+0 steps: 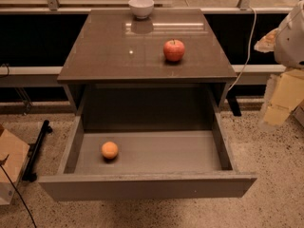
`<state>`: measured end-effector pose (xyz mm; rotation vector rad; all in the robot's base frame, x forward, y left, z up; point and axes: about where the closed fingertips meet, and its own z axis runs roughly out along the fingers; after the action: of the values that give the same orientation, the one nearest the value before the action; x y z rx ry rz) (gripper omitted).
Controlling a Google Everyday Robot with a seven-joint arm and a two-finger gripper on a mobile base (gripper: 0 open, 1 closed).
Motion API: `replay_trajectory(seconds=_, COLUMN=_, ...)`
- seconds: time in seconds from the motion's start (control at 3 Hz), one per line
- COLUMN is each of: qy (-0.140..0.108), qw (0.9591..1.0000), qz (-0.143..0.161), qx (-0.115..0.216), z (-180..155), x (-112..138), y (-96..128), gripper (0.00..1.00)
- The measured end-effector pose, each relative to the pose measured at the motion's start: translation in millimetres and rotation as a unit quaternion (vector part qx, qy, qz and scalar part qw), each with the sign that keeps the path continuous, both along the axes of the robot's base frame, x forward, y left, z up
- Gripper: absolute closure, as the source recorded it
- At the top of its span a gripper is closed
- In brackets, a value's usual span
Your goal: Pick orange from top drawer and place on counter
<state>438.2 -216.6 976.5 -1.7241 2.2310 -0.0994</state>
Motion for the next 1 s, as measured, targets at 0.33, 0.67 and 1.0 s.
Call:
replay_trajectory(seconds=0.33, qy=0.0, qw=1.0, qz=0.0, qx=0.0, z=0, x=0, y=0, gripper=0.0)
replay_trajectory(seconds=0.67, qy=-0.011, qw=0.9997, qz=0.012, qx=0.018, z=-8, x=8, y=11, gripper=0.0)
replay_trajectory(seconds=1.0, qy=-0.032, qw=0.9961, qz=0.025, qx=0.078, z=-23, x=28, y=26, gripper=0.0)
